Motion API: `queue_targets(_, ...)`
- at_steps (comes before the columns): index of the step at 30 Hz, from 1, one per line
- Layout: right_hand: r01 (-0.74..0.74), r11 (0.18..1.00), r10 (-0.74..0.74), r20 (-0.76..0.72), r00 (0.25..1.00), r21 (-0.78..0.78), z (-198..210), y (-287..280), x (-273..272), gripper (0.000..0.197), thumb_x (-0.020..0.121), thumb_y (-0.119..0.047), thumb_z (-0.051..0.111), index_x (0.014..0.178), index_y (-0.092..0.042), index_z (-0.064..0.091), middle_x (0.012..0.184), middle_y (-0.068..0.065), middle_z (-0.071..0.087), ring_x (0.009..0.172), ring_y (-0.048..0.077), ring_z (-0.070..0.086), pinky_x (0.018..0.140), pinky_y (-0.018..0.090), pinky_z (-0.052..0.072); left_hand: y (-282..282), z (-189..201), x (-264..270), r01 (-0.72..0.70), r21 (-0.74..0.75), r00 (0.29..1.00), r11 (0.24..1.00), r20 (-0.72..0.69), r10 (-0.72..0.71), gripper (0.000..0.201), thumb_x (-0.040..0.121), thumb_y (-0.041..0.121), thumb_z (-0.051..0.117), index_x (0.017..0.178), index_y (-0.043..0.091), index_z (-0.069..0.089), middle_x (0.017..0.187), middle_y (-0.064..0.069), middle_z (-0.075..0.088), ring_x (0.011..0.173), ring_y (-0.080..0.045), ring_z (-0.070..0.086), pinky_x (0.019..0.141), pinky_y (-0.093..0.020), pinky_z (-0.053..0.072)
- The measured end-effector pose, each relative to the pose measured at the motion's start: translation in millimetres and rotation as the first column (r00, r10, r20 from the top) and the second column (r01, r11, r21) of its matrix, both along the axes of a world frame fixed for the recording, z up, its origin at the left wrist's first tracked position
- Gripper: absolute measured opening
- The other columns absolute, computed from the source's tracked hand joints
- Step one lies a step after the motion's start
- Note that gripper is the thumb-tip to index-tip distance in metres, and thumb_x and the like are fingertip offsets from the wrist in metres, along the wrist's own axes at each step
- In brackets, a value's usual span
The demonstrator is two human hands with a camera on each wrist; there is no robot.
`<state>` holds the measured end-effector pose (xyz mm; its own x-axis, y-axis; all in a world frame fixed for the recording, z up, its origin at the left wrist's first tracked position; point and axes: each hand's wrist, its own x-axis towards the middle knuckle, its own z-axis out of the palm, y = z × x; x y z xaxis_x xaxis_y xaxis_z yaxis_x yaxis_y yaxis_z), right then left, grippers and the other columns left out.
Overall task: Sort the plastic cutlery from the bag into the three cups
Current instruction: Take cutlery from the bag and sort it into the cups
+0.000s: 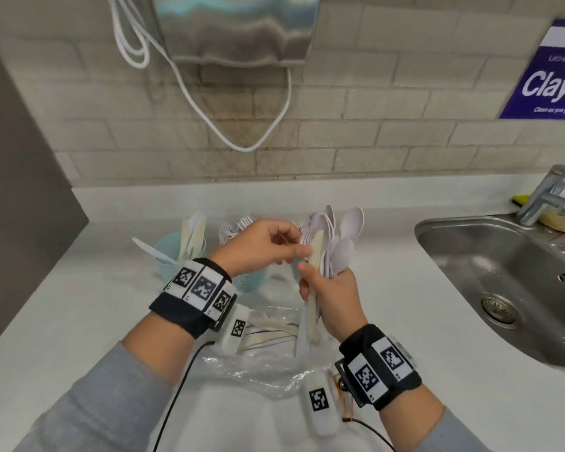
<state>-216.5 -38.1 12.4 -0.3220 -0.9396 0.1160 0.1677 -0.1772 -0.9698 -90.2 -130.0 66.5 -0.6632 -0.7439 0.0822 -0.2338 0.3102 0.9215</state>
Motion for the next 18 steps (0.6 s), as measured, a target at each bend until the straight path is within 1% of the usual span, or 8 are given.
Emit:
queue_targets(4,-0.055,0.998,0.054,-0.018,0.998,-0.012,1.8,-5.8,10.7,0.008,0.087,-0.009,0.064,0.083,-0.004,0.06,0.051,0.004,0.052,0.041,0.012,0.046,0.041,0.019,0.038,6.2,-6.3,17.0,-0.128,-0.002,0.987,0.992,-0.103,0.127,0.021,0.084,0.012,0.067,0.08,-0.007,0.059,0.067,-0.004,0.059,0.062,-0.006,0.057,0.066,-0.019,0.048)
queue_targets(6,-0.067,0.998,0.066,-0.057,0.996,-0.018,1.3,-9.0,15.1,0.011,0.087,-0.013,0.065,0.085,-0.003,0.061,0.051,0.005,0.053,0.044,0.014,0.049,0.046,0.021,0.042,10.0,-3.4,25.2,-0.229,0.036,0.945,0.973,-0.232,0.231,0.014,0.088,0.009,0.061,0.079,-0.001,0.055,0.071,-0.009,0.063,0.063,-0.011,0.062,0.069,-0.024,0.051)
queue_targets(8,-0.083,0.997,0.082,-0.068,0.994,-0.007,-1.2,-11.9,18.8,0.016,0.087,-0.017,0.066,0.088,-0.002,0.063,0.051,0.004,0.054,0.045,0.016,0.05,0.048,0.024,0.044,11.2,3.2,36.4,-0.347,0.102,0.857,0.932,-0.369,0.359,0.01,0.092,0.009,0.055,0.085,0.003,0.05,0.078,-0.018,0.068,0.068,-0.022,0.067,0.072,-0.035,0.054)
queue_targets(11,-0.13,0.991,0.132,-0.101,0.986,0.02,-5.9,-12.2,24.5,0.025,0.087,-0.021,0.066,0.086,0.003,0.064,0.049,0.005,0.052,0.043,0.016,0.047,0.049,0.024,0.043,11.9,17.0,53.0,-0.414,0.183,0.728,0.892,-0.521,0.445,0.007,0.097,0.008,0.046,0.09,0.01,0.044,0.074,-0.008,0.072,0.07,-0.024,0.07,0.069,-0.032,0.057)
queue_targets(14,-0.223,0.975,0.224,-0.109,0.968,0.019,-6.7,-10.5,31.5,0.021,0.086,-0.018,0.067,0.093,0.001,0.064,0.05,0.005,0.049,0.043,0.015,0.044,0.048,0.024,0.042,7.5,25.6,61.5,-0.448,0.209,0.654,0.869,-0.586,0.478,0.012,0.097,0.006,0.042,0.093,0.017,0.043,0.065,-0.001,0.059,0.059,-0.018,0.064,0.065,-0.032,0.056)
queue_targets(15,-0.247,0.969,0.248,-0.105,0.963,0.022,-7.6,-11.3,32.9,0.025,0.086,-0.016,0.068,0.098,0.005,0.062,0.05,0.005,0.049,0.043,0.014,0.044,0.048,0.023,0.042,5.4,25.5,62.6,-0.455,0.209,0.658,0.866,-0.576,0.485,0.014,0.097,0.005,0.044,0.092,0.019,0.043,0.063,0.001,0.055,0.054,-0.015,0.058,0.06,-0.031,0.053)
queue_targets(16,-0.268,0.963,0.269,-0.1,0.958,0.026,-8.0,-12.5,34.3,0.03,0.085,-0.014,0.069,0.102,0.009,0.059,0.05,0.005,0.048,0.043,0.013,0.044,0.047,0.023,0.041,5.0,24.8,62.9,-0.455,0.19,0.691,0.87,-0.541,0.479,0.015,0.095,0.005,0.048,0.092,0.019,0.044,0.061,0.003,0.053,0.05,-0.011,0.053,0.054,-0.028,0.047)
queue_targets(18,-0.306,0.952,0.307,-0.09,0.948,0.023,-7.6,-14.8,36.2,0.035,0.083,-0.011,0.07,0.106,0.012,0.056,0.05,0.004,0.048,0.042,0.013,0.044,0.046,0.023,0.04,8.0,19.2,61.9,-0.41,0.128,0.813,0.903,-0.398,0.425,0.014,0.09,0.007,0.058,0.093,0.018,0.049,0.061,0.007,0.055,0.047,-0.005,0.048,0.049,-0.02,0.038)
